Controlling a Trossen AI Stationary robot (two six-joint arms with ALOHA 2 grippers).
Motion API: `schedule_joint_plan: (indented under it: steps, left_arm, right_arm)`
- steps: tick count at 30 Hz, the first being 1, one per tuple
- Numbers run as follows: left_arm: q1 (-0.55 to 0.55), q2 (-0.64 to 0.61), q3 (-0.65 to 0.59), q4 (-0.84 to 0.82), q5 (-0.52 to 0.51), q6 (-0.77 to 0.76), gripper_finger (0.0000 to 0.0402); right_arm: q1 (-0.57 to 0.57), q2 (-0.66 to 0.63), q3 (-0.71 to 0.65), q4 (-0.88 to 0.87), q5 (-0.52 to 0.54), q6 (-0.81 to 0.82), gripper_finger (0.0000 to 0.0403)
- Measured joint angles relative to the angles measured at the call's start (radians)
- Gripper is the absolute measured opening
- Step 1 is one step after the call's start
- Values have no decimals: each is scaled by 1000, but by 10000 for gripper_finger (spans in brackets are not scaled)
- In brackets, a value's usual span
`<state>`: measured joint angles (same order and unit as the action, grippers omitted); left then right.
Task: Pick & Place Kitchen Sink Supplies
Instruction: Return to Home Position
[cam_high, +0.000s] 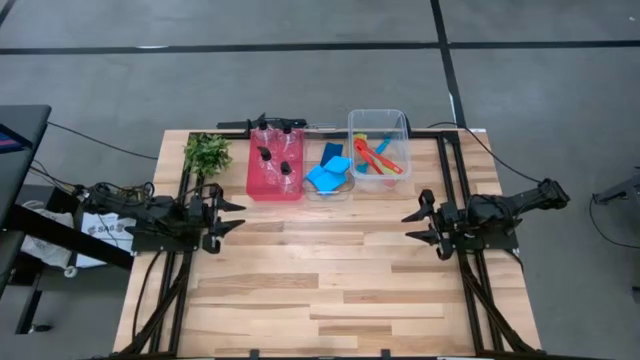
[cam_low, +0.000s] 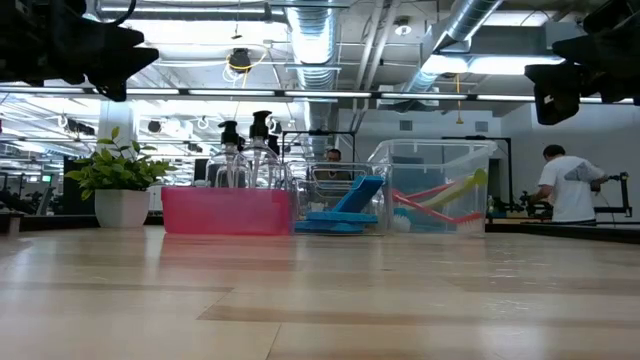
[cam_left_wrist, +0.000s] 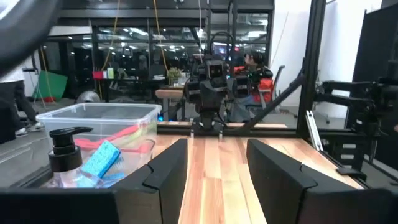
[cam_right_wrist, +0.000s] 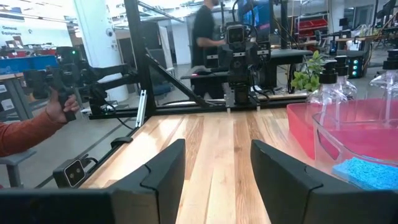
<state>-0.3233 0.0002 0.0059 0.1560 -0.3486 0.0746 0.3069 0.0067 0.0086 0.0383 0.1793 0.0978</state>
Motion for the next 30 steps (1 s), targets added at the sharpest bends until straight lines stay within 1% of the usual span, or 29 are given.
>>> schedule_joint_plan:
  steps: [9, 14, 18, 27, 30]
  left_arm:
    - [0, 0, 0, 3, -3, 2, 168]
    - [0, 4, 0, 6, -3, 46, 168]
    - [0, 20, 0, 9, -3, 75, 168]
    - [0, 75, 0, 11, -3, 78, 168]
    - [0, 93, 0, 54, -3, 78, 168]
  right_arm:
    - [0, 0, 0, 0, 0, -2, 175]
    - [0, 0, 0, 0, 0, -2, 175]
    - [0, 0, 0, -1, 1, -2, 175]
    - [0, 0, 0, -1, 1, 1, 175]
    - [0, 0, 0, -1, 1, 46, 175]
